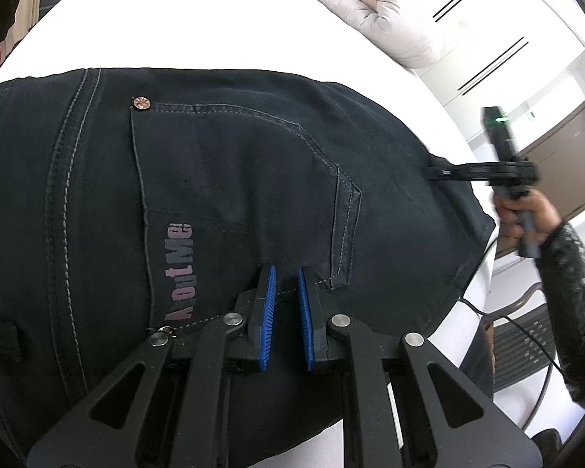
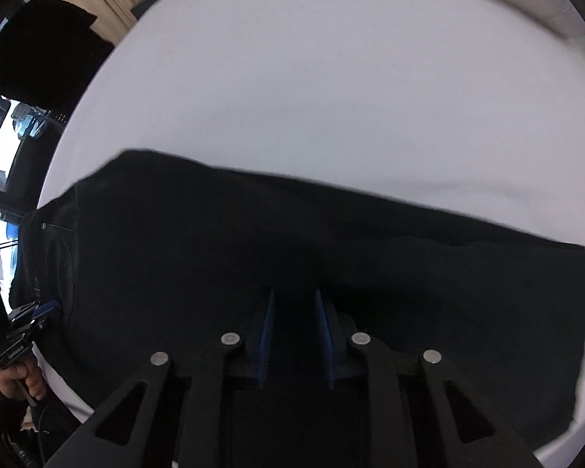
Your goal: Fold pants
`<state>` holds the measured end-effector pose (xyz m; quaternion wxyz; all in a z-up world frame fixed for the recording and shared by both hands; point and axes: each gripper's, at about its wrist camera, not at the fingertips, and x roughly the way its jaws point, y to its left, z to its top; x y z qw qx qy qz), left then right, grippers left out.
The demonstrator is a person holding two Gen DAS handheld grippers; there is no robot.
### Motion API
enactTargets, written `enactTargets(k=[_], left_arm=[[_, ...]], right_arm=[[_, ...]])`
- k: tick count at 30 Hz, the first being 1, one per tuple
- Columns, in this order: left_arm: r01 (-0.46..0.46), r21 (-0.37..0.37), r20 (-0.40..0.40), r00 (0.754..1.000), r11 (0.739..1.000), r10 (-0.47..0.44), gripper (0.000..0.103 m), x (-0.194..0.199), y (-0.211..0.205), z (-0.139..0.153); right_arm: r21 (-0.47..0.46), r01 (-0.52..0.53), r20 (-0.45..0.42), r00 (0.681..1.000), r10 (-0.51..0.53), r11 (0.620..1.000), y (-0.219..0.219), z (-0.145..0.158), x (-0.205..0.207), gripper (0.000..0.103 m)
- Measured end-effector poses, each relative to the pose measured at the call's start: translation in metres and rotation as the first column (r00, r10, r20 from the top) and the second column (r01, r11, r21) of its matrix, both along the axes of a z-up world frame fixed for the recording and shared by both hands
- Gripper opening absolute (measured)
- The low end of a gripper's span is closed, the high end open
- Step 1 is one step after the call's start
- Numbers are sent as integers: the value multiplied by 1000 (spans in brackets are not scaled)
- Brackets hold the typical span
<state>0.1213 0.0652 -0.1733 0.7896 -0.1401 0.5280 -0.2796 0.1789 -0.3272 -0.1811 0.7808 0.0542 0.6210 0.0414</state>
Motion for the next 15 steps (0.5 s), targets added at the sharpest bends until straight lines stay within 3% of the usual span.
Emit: enactTargets(k=[1,2,3,4,5,6,7,9,11,13,15], left_arm=[[0,-2,-1,1000,1000,0,12,1,2,0],[-1,-4,-1,1000,1000,1,12,1,3,0],[-2,-6,0,1000,1000,2,12,1,5,0],[-3,-7,0,1000,1000,3,12,1,7,0],[-2,-4,1,1000,1000,2,12,1,8,-1],[-1,-4,1,1000,1000,1,12,1,11,-1],[-3,-3,1,1000,1000,3,12,2,12,-2],[-8,-2,1,1000,1000,8,12,3,14,-2],[-10,6,4,1000,1000,10,12,2,12,-1],[-9,13,7,1000,1000,9,12,1,7,0],[-1,21,9,1000,1000,1,12,0,3,5]], right_arm=[[-12,117,65,991,-116,993,-21,2,3,0],[-27,231,145,963,-225,973,-38,9,1,0],[-72,363,233,912,-339,929,-55,19,-6,12],[-90,496,302,840,-451,864,-74,28,-17,31],[-45,533,319,809,-493,845,-82,33,-25,36],[14,533,324,798,-508,846,-86,37,-32,38],[38,500,329,811,-483,865,-83,41,-38,39],[3,411,339,857,-387,912,-66,49,-44,39],[54,267,295,916,-271,962,-41,47,-45,39],[125,155,224,958,-180,980,-22,33,-42,38],[64,140,169,974,-149,988,-14,6,-35,36]])
